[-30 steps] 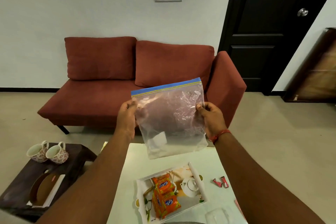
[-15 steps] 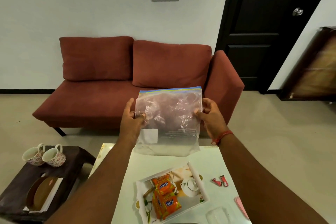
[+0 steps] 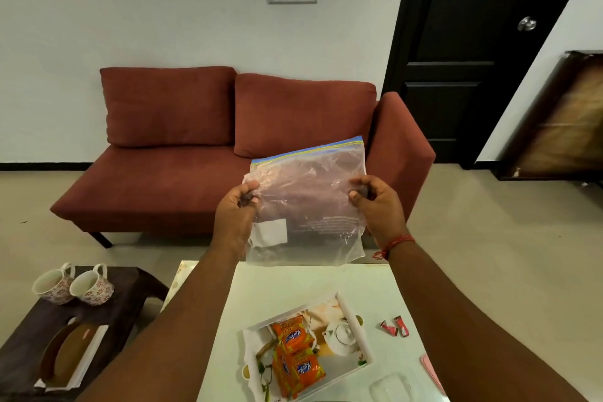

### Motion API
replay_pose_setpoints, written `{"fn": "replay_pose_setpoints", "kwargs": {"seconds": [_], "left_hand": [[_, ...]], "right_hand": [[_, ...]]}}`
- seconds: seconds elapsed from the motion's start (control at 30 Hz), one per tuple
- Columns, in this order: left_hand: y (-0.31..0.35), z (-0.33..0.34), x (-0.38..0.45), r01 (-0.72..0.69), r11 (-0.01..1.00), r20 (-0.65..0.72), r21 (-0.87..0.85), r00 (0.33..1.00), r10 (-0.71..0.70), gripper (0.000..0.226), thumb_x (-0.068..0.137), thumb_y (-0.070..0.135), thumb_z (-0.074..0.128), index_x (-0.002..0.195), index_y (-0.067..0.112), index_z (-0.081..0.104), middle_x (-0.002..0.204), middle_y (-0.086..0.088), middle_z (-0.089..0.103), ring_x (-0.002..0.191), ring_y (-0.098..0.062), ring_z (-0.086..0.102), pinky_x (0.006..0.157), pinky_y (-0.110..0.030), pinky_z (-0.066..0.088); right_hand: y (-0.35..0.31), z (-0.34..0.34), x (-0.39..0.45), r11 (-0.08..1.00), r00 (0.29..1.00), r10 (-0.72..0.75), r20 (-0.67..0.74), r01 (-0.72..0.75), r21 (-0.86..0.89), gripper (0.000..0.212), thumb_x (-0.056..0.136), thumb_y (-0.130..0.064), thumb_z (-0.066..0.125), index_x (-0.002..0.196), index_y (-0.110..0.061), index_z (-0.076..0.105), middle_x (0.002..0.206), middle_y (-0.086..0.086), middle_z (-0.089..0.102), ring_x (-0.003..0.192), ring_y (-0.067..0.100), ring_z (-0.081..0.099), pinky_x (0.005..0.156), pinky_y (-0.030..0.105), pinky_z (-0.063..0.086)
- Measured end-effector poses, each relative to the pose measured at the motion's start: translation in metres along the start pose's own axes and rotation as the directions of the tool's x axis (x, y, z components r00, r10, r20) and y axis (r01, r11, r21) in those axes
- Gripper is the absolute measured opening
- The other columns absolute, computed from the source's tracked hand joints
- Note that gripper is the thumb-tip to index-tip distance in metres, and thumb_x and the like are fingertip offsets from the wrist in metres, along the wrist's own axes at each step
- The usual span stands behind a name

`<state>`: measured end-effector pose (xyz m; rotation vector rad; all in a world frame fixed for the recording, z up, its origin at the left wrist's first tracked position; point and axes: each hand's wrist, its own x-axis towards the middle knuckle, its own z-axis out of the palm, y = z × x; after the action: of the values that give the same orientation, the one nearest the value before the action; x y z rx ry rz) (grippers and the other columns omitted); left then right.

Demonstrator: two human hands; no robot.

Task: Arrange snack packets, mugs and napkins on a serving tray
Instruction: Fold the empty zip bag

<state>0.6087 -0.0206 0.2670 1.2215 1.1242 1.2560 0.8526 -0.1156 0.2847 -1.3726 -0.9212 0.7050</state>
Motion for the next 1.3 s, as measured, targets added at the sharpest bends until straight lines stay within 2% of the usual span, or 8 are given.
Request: {"fn": "replay_pose_setpoints", "kwargs": {"seconds": [0.23,0.43,0.67,0.77,0.9,1.07,1.13,1.3], "left_hand": [[0.009,-0.007,0.007,-0.05,0.967,-0.017,0.252,0.998,0.056,0.031,0.095,0.004,0.058,0.12,0.019,0.067,0.108,0.005,0.068,0.095,-0.008,0.065,0.082,-0.022,0.056],[0.015,-0.008,0.009,-0.282,0.75,0.056,0.598,0.948,0.312,0.019,0.096,0.003,0.052,0.103,0.009,0.069,0.103,-0.003,0.055,0.095,-0.02,0.056,0.084,-0.03,0.047],[0.031,0.008,0.013,-0.453,0.578,0.232,0.679,0.879,0.417,0.016,0.097,0.007,0.055,0.095,0.009,0.07,0.094,-0.001,0.048,0.092,-0.02,0.048,0.078,-0.031,0.045],[0.04,0.028,0.008,-0.513,0.584,0.308,0.629,0.854,0.419,0.016,0.097,0.01,0.056,0.102,0.013,0.07,0.096,0.002,0.049,0.096,-0.018,0.046,0.081,-0.031,0.047],[0.043,0.044,0.002,-0.482,0.709,0.242,0.514,0.875,0.419,0.047,0.093,0.018,0.062,0.138,0.028,0.052,0.124,0.0,0.047,0.117,-0.017,0.044,0.095,-0.03,0.044],[0.028,0.037,0.0,0.036,0.934,0.041,0.355,0.998,-0.054,0.093,0.084,0.056,0.068,0.156,0.028,0.015,0.159,-0.003,0.027,0.141,-0.026,0.036,0.105,-0.047,0.042],[0.02,0.035,-0.001,0.231,0.96,0.176,0.158,0.95,-0.258,0.093,0.077,0.066,0.067,0.151,0.022,0.033,0.147,-0.003,0.051,0.131,-0.031,0.052,0.104,-0.052,0.047],[0.018,0.034,-0.001,0.274,0.959,0.285,0.068,0.916,-0.281,0.05,0.082,0.049,0.07,0.116,0.013,0.066,0.106,-0.006,0.075,0.099,-0.028,0.071,0.079,-0.041,0.061]], "right_hand": [[-0.007,0.005,0.008,0.97,0.995,-0.068,-0.078,0.047,-0.24,0.022,0.095,-0.007,0.059,0.109,-0.019,0.069,0.107,-0.002,0.067,0.097,0.007,0.062,0.09,0.021,0.052],[-0.005,0.006,0.016,0.813,0.978,-0.202,-0.046,0.141,-0.565,0.016,0.097,-0.014,0.057,0.09,-0.015,0.071,0.092,-0.002,0.052,0.081,0.011,0.054,0.075,0.018,0.048],[-0.019,0.012,0.013,0.255,0.913,-0.176,0.368,0.403,-0.879,0.05,0.083,-0.072,0.044,0.103,-0.033,0.068,0.12,-0.005,0.055,0.105,0.018,0.053,0.088,0.04,0.048],[-0.021,0.032,0.009,0.363,0.878,-0.076,0.472,0.465,-0.807,0.043,0.083,-0.067,0.049,0.106,-0.033,0.062,0.097,-0.008,0.066,0.084,0.016,0.062,0.074,0.035,0.054],[-0.018,0.045,0.015,0.6,0.943,-0.128,0.306,0.319,-0.733,0.014,0.094,-0.025,0.055,0.085,-0.023,0.066,0.071,-0.006,0.062,0.067,0.018,0.059,0.059,0.029,0.044],[-0.02,0.04,0.026,0.95,0.998,0.014,0.062,0.006,-0.313,0.016,0.095,-0.022,0.061,0.097,-0.013,0.074,0.086,0.0,0.073,0.076,0.012,0.062,0.073,0.031,0.054],[-0.019,0.042,0.027,0.99,0.993,0.095,0.066,-0.087,-0.107,0.013,0.095,-0.021,0.062,0.095,-0.016,0.074,0.089,-0.001,0.073,0.079,0.011,0.063,0.077,0.031,0.057],[-0.009,0.047,0.024,0.97,0.969,0.235,0.073,-0.239,0.055,0.016,0.096,-0.017,0.062,0.106,-0.011,0.072,0.104,0.008,0.074,0.093,0.02,0.065,0.096,0.048,0.053]]}}
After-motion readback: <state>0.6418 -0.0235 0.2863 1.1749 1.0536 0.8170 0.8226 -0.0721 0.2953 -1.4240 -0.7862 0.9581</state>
